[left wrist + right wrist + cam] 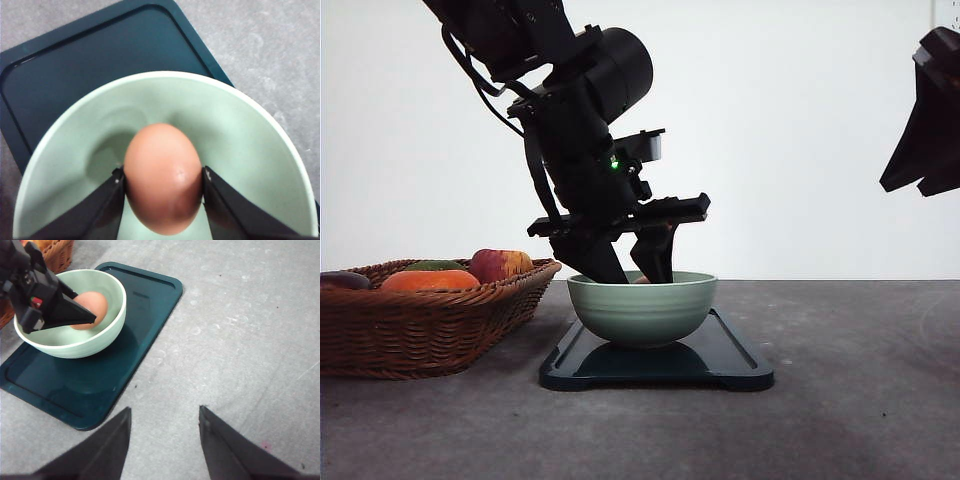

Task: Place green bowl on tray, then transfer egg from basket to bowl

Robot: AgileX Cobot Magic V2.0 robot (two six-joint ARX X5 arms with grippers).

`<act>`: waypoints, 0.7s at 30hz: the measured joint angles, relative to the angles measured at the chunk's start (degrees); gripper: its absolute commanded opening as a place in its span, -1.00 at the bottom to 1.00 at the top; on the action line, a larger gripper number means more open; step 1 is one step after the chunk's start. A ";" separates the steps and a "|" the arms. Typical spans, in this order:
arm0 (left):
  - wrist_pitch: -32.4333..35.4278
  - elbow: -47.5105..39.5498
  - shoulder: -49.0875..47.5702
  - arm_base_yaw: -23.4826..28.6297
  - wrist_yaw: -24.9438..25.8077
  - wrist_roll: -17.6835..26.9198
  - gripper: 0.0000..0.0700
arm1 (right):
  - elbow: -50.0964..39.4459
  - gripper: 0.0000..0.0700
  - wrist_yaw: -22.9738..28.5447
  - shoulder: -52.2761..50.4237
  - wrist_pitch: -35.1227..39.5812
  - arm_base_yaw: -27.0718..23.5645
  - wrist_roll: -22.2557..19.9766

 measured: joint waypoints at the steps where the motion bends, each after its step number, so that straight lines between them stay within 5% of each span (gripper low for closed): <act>1: 0.07 0.00 0.01 0.00 0.00 0.00 -0.35 | 0.00 -0.24 0.00 0.00 -0.01 0.00 0.01; 21: -0.14 0.00 0.64 0.00 0.01 0.00 -0.30 | 0.00 -0.24 0.00 0.00 -0.02 0.00 0.01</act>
